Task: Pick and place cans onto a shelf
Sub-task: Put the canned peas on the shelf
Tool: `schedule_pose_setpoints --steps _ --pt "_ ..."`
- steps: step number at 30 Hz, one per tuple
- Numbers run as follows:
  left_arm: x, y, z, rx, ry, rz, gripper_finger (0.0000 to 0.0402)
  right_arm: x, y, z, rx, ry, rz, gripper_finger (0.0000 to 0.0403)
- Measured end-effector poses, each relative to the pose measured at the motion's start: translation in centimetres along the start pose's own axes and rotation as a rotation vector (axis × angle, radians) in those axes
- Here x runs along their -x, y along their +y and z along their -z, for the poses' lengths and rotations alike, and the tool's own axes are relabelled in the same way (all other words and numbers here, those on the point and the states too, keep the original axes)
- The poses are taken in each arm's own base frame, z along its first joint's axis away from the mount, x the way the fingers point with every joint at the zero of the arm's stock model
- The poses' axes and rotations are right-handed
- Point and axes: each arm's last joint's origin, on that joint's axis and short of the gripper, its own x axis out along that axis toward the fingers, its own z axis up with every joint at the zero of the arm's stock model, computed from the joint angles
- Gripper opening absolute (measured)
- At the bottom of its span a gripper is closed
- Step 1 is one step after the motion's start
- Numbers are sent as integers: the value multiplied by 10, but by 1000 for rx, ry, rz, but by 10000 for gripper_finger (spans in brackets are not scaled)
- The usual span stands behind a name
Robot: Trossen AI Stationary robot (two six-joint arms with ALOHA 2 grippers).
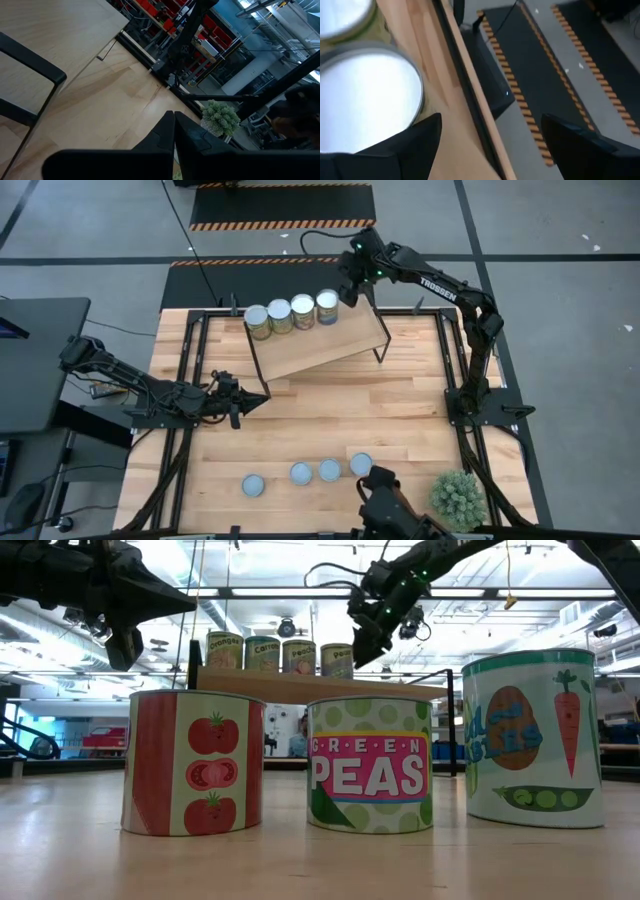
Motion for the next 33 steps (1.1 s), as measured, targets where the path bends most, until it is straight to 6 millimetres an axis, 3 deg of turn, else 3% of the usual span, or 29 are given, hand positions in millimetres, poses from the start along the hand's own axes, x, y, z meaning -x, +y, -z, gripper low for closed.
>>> schedule_pose_setpoints --steps 6,15,22,33 --pt "0 0 0 1 0 0 16 1 -5 6 -7 69 66 348" --pt "0 0 0 1 0 0 16 3 11 22 -46 233 -95 348" --pt "0 0 0 0 0 0 16 0 23 14 -24 198 -96 348" --pt "0 0 0 1 0 0 16 -1 18 5 -16 109 -51 348"
